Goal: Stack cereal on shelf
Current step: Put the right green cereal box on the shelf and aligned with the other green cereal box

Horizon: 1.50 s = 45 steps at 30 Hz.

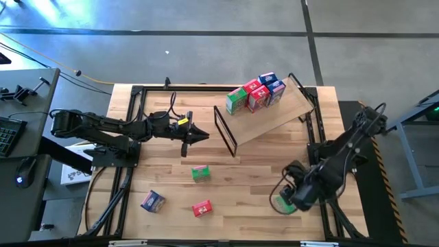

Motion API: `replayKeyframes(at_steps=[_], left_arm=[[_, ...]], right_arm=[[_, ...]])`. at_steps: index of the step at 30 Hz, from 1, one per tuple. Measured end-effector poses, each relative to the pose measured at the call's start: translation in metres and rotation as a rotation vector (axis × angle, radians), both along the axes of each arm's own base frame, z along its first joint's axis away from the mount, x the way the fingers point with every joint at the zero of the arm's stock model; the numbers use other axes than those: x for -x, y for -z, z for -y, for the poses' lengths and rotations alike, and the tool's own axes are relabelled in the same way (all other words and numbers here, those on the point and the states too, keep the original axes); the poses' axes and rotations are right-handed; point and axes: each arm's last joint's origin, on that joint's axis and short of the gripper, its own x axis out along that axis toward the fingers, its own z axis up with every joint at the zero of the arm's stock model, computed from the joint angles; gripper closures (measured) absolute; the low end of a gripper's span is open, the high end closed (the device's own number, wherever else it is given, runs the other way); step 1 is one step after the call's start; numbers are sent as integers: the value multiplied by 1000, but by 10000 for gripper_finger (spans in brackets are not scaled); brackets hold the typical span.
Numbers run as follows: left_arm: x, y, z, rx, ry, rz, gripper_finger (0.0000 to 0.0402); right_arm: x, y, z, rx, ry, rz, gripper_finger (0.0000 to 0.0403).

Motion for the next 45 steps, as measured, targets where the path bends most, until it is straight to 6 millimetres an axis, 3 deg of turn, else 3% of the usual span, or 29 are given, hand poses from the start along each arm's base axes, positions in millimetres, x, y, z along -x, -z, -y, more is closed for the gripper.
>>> replayKeyframes(at_steps=[6, 14, 25, 29, 38, 45], left_arm=[[0, 0, 0, 12, -1, -1, 367], [0, 0, 0, 29, -1, -6, 367], [0, 2, 0, 28, -1, -22, 367], [0, 2, 0, 28, -1, -23, 367], [0, 2, 0, 29, -1, -25, 367], [0, 2, 0, 30, -1, -25, 367]], right_arm=[[-5, 19, -19, -4, 29, -72, 119], [-16, 26, -31, -70, 78, -24, 119], [-25, 54, -45, -63, 55, -187, 121], [-26, 55, -46, -68, 55, -185, 148], [-27, 53, -46, -90, 43, -173, 255], [-35, 30, -22, -96, -109, -100, 267]])
